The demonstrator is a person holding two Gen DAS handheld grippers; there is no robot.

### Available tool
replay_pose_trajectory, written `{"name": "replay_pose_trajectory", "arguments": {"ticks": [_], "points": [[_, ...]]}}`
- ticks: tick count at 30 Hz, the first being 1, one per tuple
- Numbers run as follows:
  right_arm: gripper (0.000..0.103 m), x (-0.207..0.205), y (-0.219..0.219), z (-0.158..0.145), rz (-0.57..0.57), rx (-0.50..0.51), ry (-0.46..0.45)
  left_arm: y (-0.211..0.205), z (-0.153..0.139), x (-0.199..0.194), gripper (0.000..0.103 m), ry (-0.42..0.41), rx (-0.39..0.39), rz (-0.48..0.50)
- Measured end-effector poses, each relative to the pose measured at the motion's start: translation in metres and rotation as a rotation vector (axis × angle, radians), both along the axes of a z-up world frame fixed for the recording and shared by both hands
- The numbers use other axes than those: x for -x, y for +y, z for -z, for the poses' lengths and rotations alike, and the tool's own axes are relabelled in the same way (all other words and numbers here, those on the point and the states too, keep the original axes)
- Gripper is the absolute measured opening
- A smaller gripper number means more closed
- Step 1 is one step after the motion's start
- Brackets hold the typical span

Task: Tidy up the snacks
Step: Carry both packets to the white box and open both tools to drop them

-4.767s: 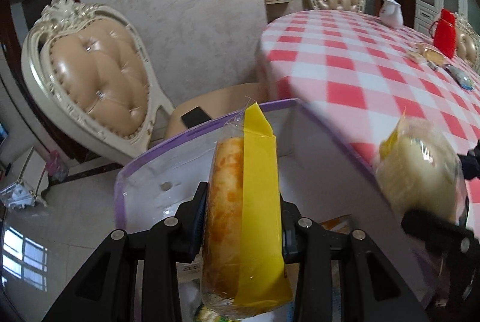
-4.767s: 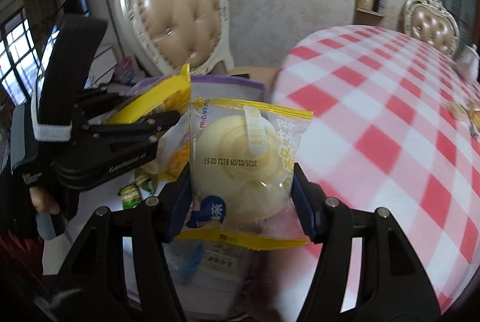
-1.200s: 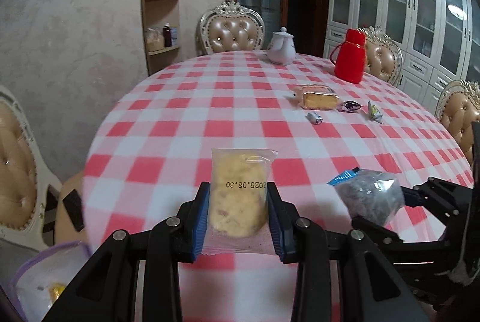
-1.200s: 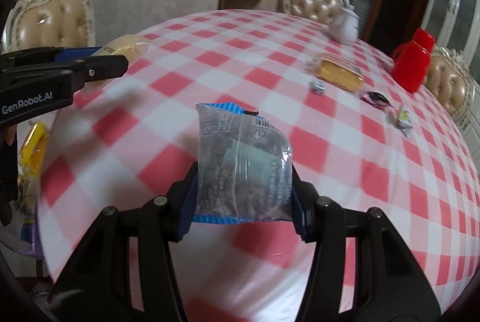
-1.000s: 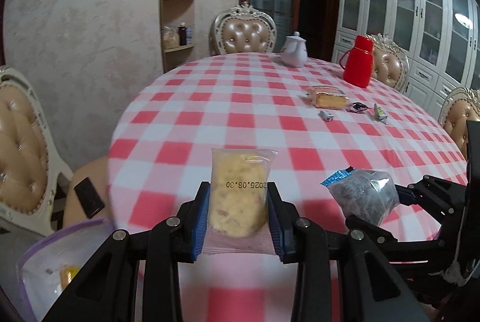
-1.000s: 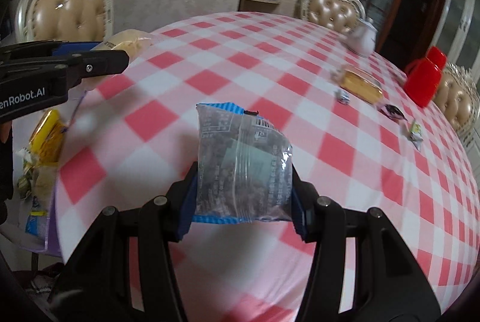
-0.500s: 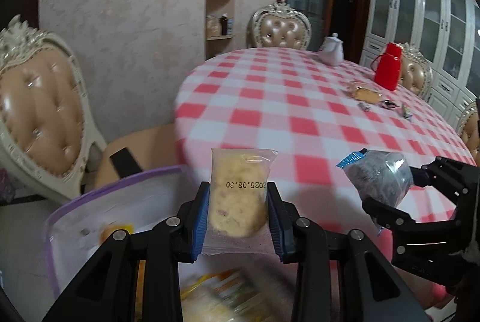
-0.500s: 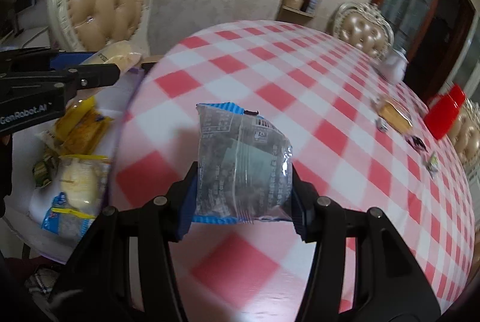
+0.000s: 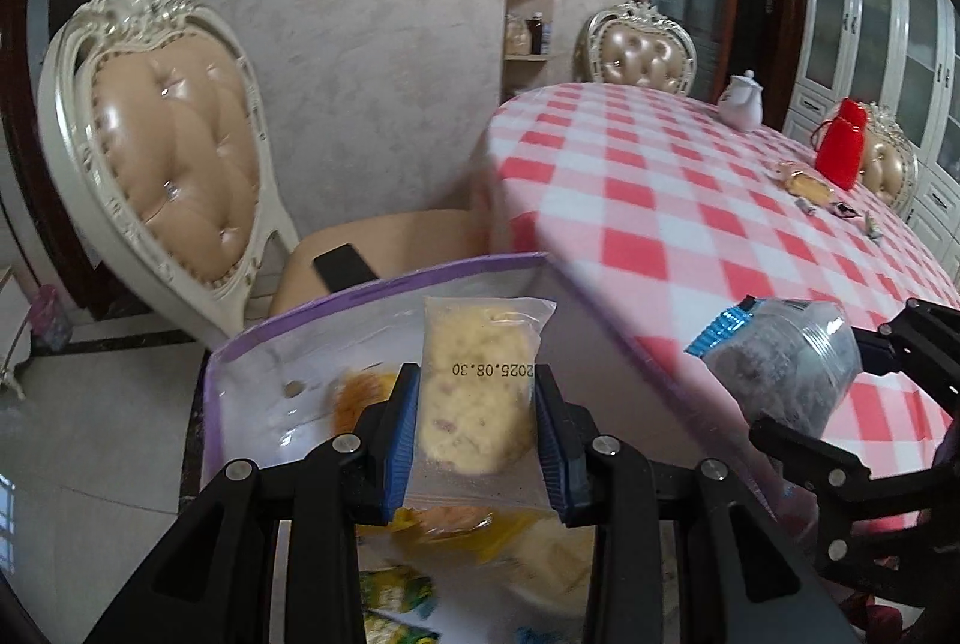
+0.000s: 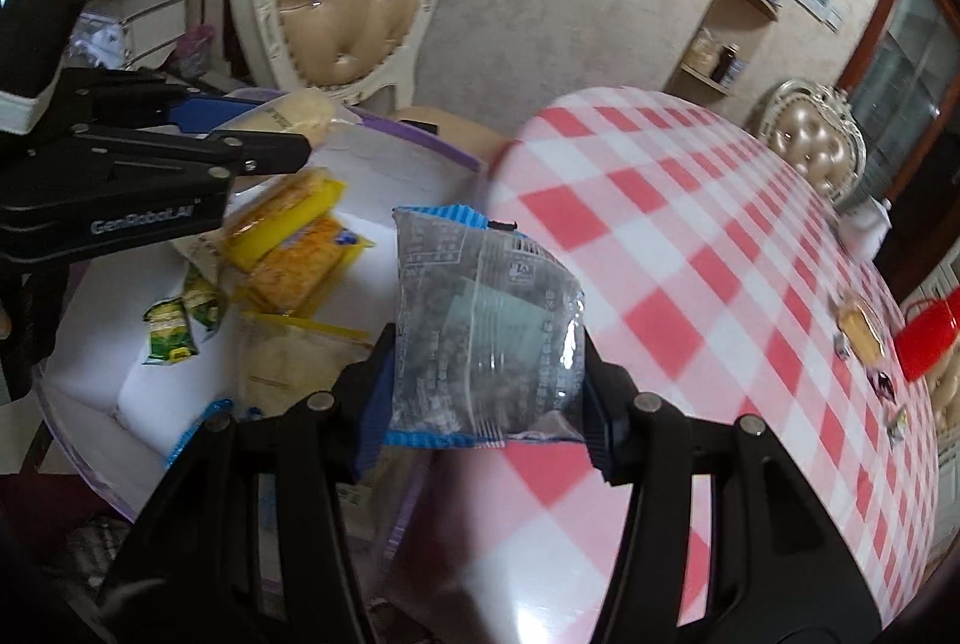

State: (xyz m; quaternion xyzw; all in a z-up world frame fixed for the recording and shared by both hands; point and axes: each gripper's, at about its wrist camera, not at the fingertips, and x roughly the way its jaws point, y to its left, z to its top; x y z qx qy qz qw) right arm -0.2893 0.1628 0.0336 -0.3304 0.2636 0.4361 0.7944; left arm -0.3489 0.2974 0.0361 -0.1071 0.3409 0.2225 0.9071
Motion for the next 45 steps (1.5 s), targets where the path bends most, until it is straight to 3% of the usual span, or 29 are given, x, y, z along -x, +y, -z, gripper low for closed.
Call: {"name": "replay_pose_trajectory", "arguments": {"ticks": [17,24,25,29,32,37,41,45], "points": [[0.057,0.03,0.043,0.021,-0.092,0.056,0.018,0.035,0.029,0.018,0.037,0.033,0.055,-0.062],[0.059,0.037,0.048,0.019,-0.162,0.009,0.117,0.042,0.028,0.02,0.038,0.033,0.045,-0.104],[0.062,0.037,0.047,0.016,-0.165,-0.004,0.116,0.043,0.027,0.02,0.041,0.038,0.037,-0.117],[0.072,0.035,0.037,0.006,-0.155,-0.045,0.096,0.043,0.019,0.018,0.07,0.036,0.008,-0.161],[0.072,0.021,0.021,-0.001,-0.125,-0.075,0.105,0.037,0.009,0.012,0.076,0.033,-0.027,-0.178],[0.073,-0.019,-0.023,-0.013,-0.039,-0.12,0.094,0.006,-0.017,-0.035,0.08,0.038,-0.059,-0.118],[0.081,-0.081,-0.088,-0.023,0.122,-0.167,0.079,-0.058,-0.038,-0.104,0.085,-0.002,-0.085,0.041],[0.083,-0.16,-0.171,-0.023,0.342,-0.188,0.097,-0.123,-0.039,-0.187,0.085,-0.019,-0.008,0.215]]}}
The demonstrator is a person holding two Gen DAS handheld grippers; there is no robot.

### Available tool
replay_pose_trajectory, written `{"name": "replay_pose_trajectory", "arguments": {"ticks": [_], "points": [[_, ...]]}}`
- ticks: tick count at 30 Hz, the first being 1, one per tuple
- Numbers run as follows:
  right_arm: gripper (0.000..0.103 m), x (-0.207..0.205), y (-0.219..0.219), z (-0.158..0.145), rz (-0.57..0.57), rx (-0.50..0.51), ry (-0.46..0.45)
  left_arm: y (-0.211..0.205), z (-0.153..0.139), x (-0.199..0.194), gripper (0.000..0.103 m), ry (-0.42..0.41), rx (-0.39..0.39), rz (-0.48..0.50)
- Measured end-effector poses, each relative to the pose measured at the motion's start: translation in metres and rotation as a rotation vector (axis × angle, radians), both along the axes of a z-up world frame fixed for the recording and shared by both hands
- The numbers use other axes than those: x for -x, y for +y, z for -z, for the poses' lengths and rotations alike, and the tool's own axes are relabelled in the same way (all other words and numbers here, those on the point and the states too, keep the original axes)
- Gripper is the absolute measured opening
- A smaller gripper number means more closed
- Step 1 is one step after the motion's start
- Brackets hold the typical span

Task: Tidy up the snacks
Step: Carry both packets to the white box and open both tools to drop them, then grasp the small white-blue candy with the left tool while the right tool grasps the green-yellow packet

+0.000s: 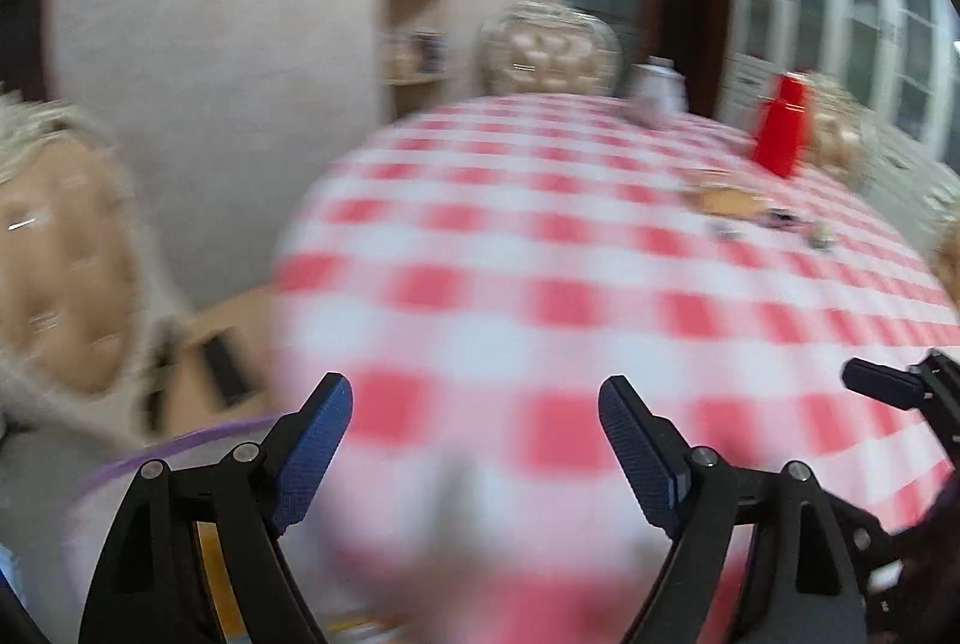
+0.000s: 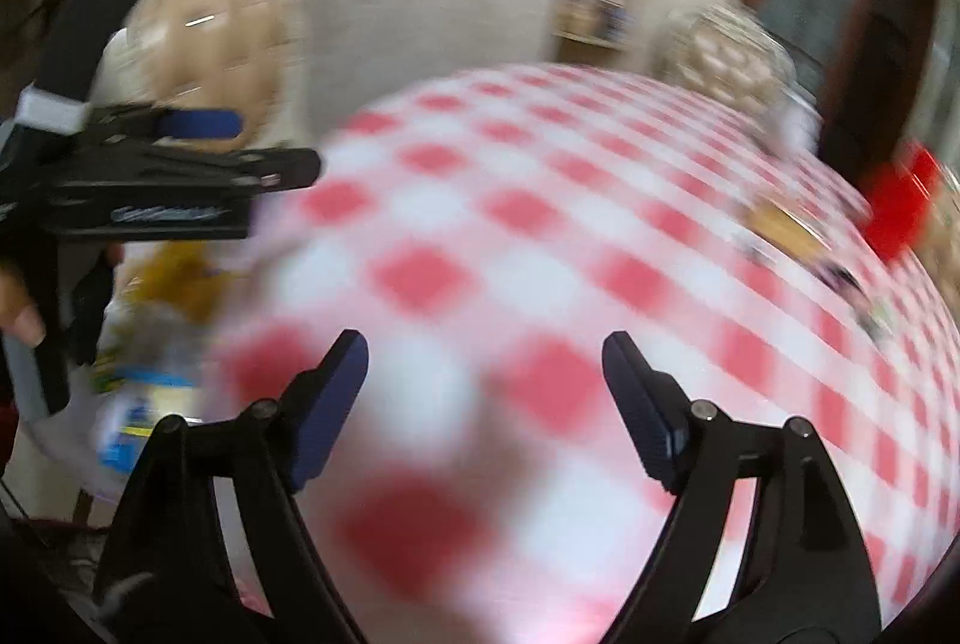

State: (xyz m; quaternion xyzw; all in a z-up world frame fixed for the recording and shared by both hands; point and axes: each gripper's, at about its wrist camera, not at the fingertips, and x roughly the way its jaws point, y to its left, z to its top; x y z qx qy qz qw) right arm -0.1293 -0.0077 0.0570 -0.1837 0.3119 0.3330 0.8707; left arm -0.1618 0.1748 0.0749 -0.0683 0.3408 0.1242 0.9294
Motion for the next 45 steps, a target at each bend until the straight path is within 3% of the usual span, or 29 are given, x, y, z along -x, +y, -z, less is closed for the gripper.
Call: {"name": "replay_pose_trajectory", "arguments": {"ticks": [3,8,13,20,26,31,33,34,36,37,45], "points": [[0.083,-0.061,-0.067,0.007,0.178,-0.005,0.049,-0.044,0.011,-0.067,0.085,0.02,0.057,0.1],[0.083,-0.137,-0.158,0.013,0.388,-0.064,0.122,-0.104,0.031,-0.173,0.085,0.068,0.104,0.169],[0.083,-0.18,-0.205,0.013,0.471,-0.138,0.137,-0.139,0.041,-0.252,0.085,0.082,0.09,0.154],[0.083,-0.246,-0.23,0.021,0.506,-0.17,0.181,-0.156,0.057,-0.297,0.085,0.129,0.097,0.133],[0.084,-0.312,-0.204,0.034,0.512,-0.164,0.236,-0.159,0.062,-0.306,0.085,0.151,0.071,0.144],[0.085,-0.357,-0.197,0.045,0.605,-0.172,0.293,-0.151,0.066,-0.31,0.085,0.175,0.112,0.14],[0.085,-0.366,-0.197,0.053,0.634,-0.149,0.323,-0.151,0.066,-0.309,0.085,0.179,0.096,0.149],[0.085,-0.365,-0.196,0.052,0.632,-0.132,0.296,-0.151,0.066,-0.309,0.085,0.184,0.092,0.152],[0.052,-0.355,-0.198,0.05,0.651,-0.094,0.265,-0.145,0.067,-0.307,0.085,0.183,0.104,0.144],[0.045,-0.347,-0.201,0.046,0.645,-0.108,0.248,-0.141,0.067,-0.306,0.085,0.179,0.113,0.136],[0.045,-0.256,-0.225,0.001,0.576,-0.216,0.144,-0.147,0.064,-0.316,0.083,0.162,0.088,0.139]]}}
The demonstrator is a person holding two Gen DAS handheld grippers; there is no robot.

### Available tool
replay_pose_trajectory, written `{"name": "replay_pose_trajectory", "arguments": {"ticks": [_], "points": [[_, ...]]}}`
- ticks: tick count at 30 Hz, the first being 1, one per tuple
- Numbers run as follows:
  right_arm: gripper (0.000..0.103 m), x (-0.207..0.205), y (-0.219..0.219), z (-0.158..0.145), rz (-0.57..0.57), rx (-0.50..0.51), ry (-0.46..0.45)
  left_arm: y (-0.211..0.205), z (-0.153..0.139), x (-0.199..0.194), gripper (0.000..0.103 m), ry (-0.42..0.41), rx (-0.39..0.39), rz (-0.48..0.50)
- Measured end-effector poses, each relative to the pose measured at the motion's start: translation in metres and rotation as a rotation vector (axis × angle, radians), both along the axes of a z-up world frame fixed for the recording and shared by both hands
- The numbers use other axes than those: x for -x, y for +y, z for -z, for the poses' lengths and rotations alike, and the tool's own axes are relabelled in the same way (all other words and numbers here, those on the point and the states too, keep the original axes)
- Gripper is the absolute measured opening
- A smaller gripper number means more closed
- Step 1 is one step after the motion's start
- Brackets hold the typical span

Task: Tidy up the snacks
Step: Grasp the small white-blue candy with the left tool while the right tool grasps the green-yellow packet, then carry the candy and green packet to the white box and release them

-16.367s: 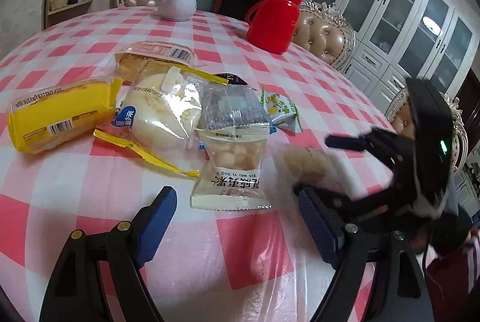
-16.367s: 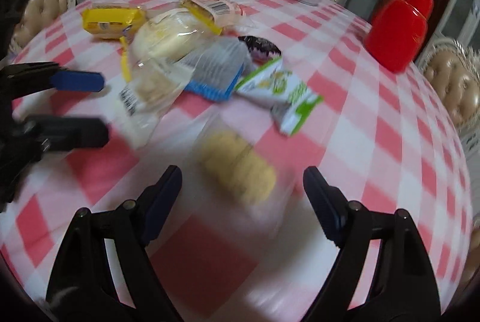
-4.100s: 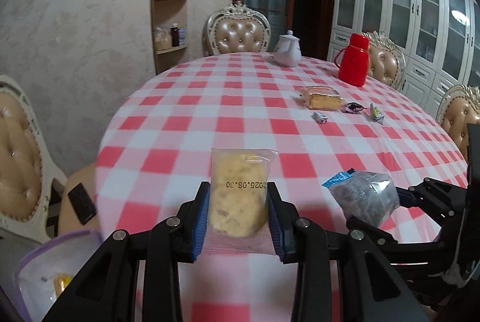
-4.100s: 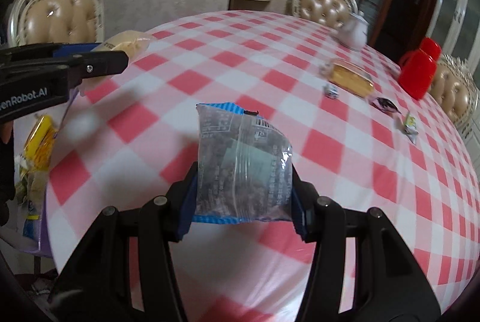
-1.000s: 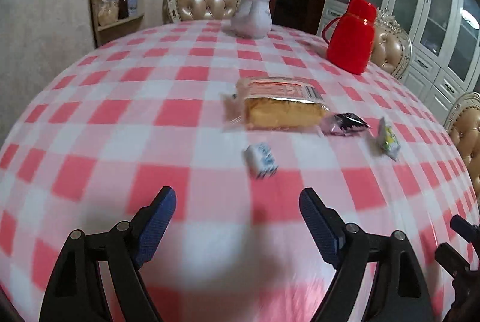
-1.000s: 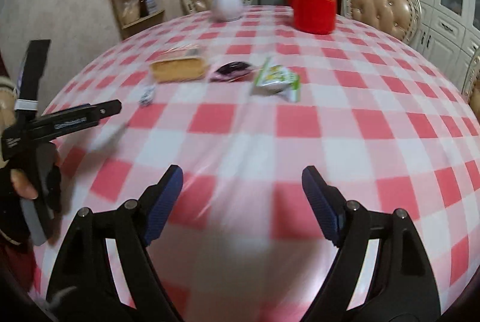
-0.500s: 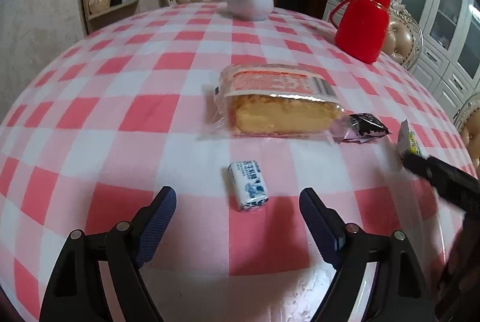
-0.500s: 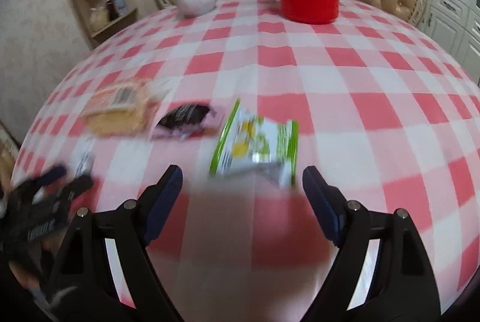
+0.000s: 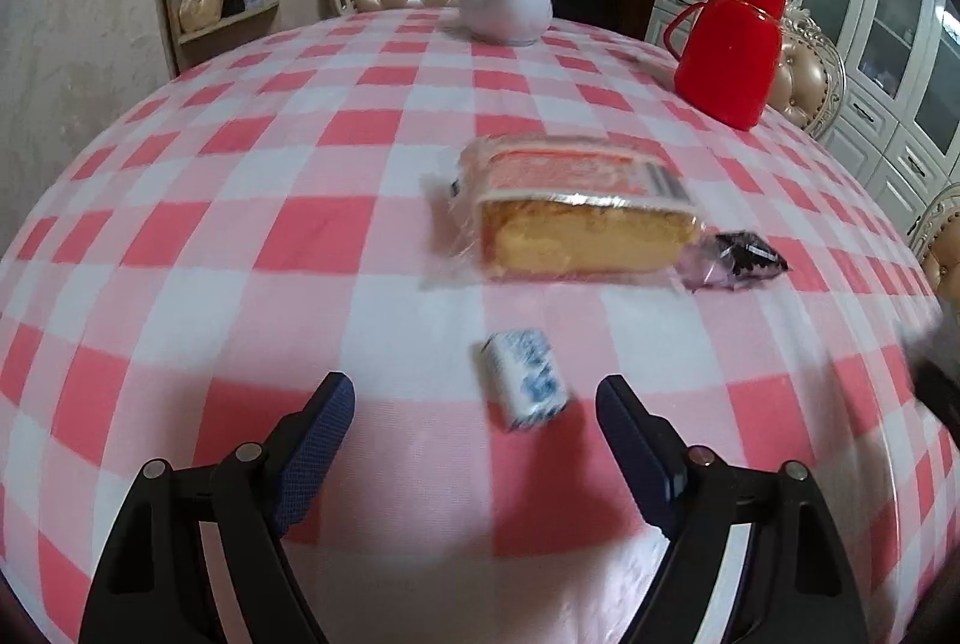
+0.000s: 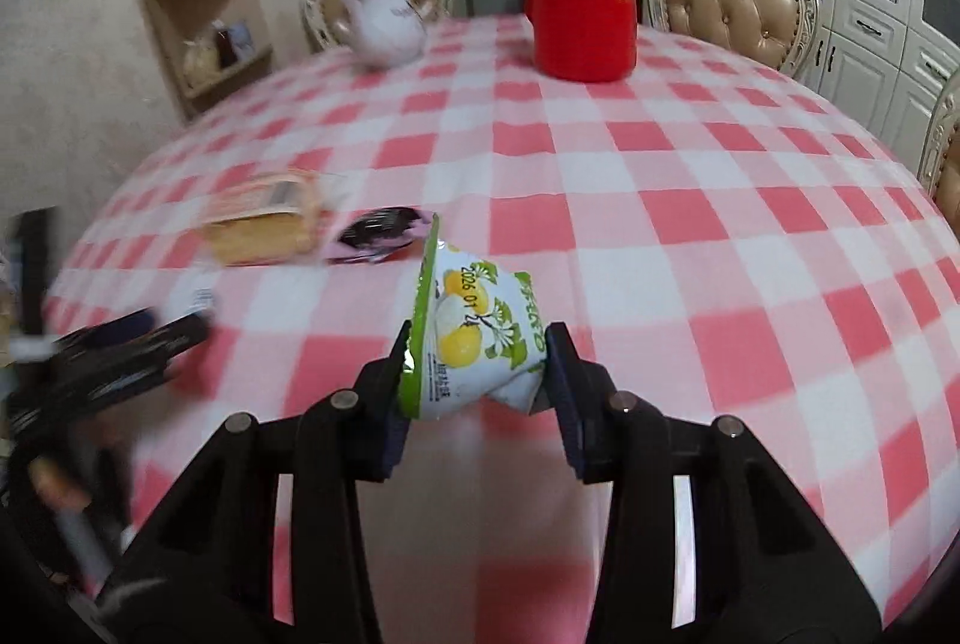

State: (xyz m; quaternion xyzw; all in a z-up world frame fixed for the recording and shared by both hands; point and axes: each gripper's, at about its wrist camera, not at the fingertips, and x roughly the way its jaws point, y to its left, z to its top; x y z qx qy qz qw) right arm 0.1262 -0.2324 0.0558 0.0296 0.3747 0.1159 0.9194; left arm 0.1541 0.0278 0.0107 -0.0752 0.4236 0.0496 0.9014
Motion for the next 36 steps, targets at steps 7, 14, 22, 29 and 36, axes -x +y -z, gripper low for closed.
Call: {"name": "replay_pose_trajectory", "arguments": {"ticks": [7,14,22,29,36], "points": [[0.045,0.054,0.01,0.006,-0.032,-0.09,-0.009,-0.002,0.002,0.014,0.021,0.015,-0.02,0.061],[0.045,0.098,0.038,0.01,-0.106,-0.081,-0.023,0.007,-0.021,0.087,0.021,-0.072,0.028,0.107],[0.045,0.132,0.063,0.006,-0.151,-0.08,-0.045,0.008,-0.038,0.162,0.021,-0.151,-0.04,0.054],[0.045,0.175,0.088,0.0,-0.204,-0.062,-0.077,0.018,-0.035,0.226,0.021,-0.171,-0.1,0.025],[0.045,0.204,0.112,0.0,-0.254,-0.053,-0.084,0.039,-0.038,0.27,0.021,-0.186,-0.115,0.002]]}}
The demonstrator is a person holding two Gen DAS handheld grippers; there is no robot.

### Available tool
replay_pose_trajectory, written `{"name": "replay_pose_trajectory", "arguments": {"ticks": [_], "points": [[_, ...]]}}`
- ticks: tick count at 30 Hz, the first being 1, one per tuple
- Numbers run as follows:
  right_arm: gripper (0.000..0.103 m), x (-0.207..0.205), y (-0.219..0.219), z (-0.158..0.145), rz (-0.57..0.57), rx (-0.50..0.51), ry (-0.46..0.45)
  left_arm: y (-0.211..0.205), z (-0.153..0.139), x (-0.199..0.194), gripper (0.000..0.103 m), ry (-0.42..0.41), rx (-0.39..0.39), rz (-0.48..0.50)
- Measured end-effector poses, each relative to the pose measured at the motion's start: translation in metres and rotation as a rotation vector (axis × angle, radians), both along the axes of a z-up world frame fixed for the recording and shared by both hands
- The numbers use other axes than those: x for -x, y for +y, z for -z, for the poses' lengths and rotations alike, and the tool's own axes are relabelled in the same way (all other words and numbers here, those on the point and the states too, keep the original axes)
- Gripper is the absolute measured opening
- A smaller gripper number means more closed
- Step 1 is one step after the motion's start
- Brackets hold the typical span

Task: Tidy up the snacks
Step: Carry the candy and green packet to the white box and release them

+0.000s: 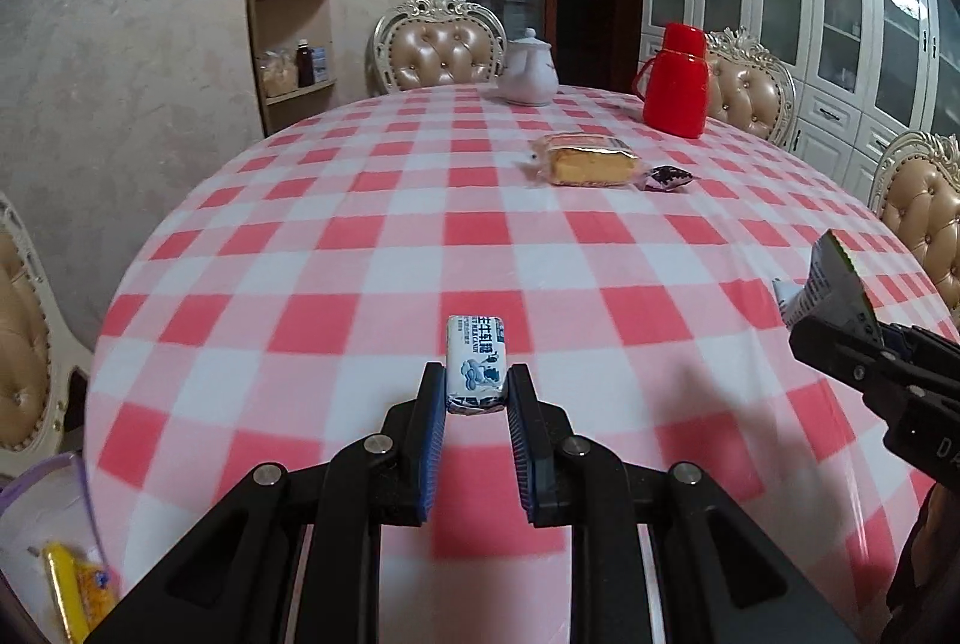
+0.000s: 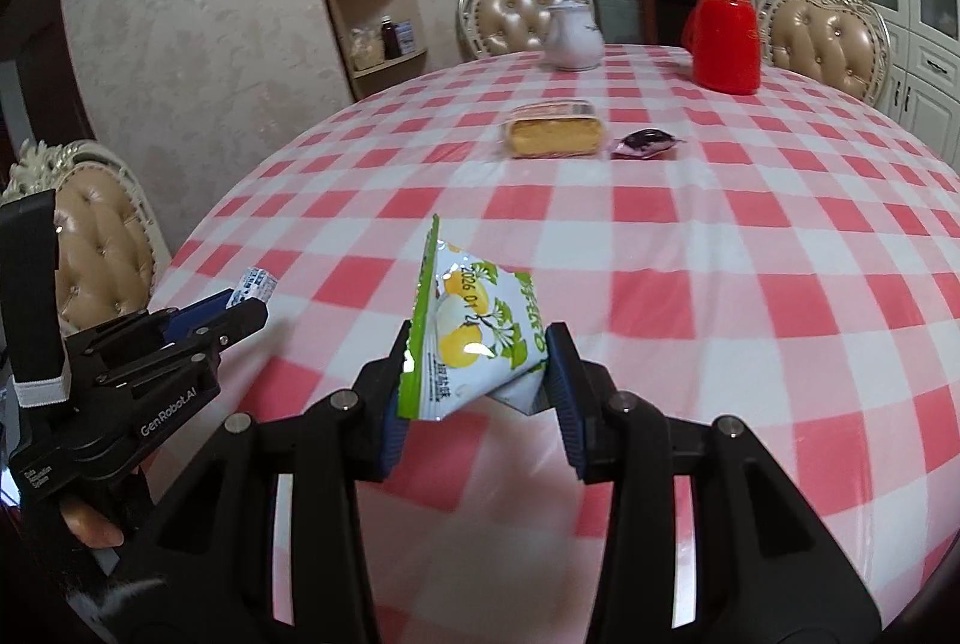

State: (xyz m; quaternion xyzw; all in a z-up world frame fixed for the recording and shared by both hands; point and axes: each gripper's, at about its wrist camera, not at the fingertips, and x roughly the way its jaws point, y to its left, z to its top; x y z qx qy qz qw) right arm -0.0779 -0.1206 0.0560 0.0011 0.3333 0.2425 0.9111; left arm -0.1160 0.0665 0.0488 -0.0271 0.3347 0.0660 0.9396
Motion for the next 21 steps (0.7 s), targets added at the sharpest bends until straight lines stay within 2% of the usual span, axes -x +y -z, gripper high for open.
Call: {"name": "replay_pose_trajectory", "arguments": {"ticks": [10,21], "points": [[0.045,0.038,0.047,0.006,-0.111,0.022,0.007,0.031,0.001,0.046,0.021,0.0,-0.023,-0.047],[0.045,0.084,0.118,0.01,-0.277,0.063,0.005,0.075,0.001,0.094,0.021,0.0,-0.03,-0.118]]}}
